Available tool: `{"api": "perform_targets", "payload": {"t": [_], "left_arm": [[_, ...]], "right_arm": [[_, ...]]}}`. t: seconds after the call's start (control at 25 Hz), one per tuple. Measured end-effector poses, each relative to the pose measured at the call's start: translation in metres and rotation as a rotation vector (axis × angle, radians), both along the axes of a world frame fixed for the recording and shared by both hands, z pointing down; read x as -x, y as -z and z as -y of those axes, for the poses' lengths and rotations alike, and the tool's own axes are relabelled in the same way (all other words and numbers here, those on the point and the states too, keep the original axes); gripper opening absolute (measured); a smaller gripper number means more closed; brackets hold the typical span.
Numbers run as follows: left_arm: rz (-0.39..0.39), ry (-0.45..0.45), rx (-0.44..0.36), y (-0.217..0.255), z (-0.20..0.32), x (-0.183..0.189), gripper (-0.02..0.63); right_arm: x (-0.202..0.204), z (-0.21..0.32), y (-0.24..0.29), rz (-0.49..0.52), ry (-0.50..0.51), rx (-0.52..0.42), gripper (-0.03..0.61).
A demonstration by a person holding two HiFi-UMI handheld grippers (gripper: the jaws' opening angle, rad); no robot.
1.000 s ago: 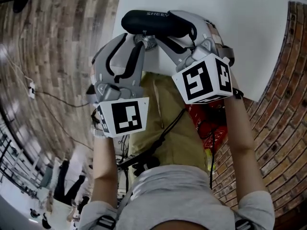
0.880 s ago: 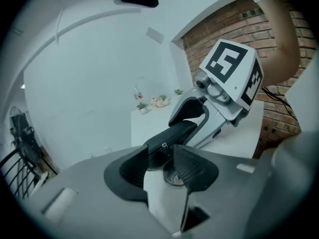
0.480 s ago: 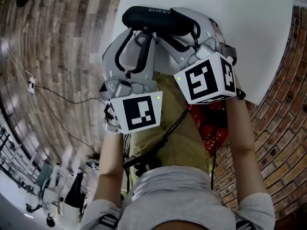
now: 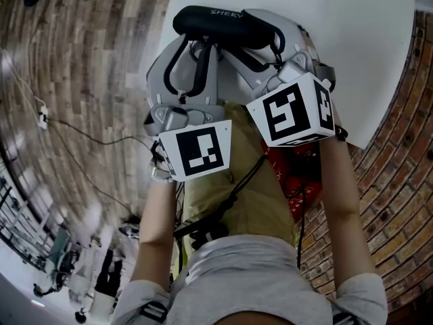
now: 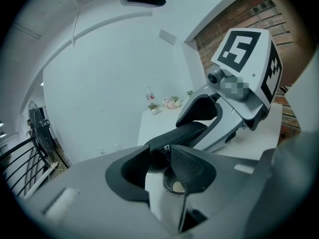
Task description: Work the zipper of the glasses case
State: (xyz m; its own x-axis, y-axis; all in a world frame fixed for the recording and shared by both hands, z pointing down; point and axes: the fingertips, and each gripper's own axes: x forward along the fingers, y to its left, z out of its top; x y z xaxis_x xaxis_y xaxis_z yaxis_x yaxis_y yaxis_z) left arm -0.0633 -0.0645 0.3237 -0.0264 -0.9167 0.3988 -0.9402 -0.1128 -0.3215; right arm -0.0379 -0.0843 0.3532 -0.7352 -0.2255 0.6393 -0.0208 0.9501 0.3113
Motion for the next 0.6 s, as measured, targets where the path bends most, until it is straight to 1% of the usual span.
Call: {"api": "perform_targets", "payload": {"t": [0.2, 0.32, 0.48, 0.6], "left_arm": [[0.008, 0.013, 0.001, -0.002, -0.003, 0.003, 0.117], [0.042, 0.0, 0.001, -0.003, -0.003, 0.0, 0.104], [0.101, -0.027, -0.004, -0.005, 0.0, -0.007, 0.071], [0.132, -0.013, -0.007, -0.008, -0.002, -0.008, 0.049]], "right_arm": [[0.0, 0.0, 0.0, 0.002, 0.0, 0.001, 0.273], [-0.001, -0.001, 0.0, 0.002, 0.0, 0.004, 0.273], [-0.002, 0.001, 0.0, 0.005, 0.002, 0.014, 0.272], [-0.001, 0.002, 0.001, 0.008, 0.004, 0.021, 0.272]]}}
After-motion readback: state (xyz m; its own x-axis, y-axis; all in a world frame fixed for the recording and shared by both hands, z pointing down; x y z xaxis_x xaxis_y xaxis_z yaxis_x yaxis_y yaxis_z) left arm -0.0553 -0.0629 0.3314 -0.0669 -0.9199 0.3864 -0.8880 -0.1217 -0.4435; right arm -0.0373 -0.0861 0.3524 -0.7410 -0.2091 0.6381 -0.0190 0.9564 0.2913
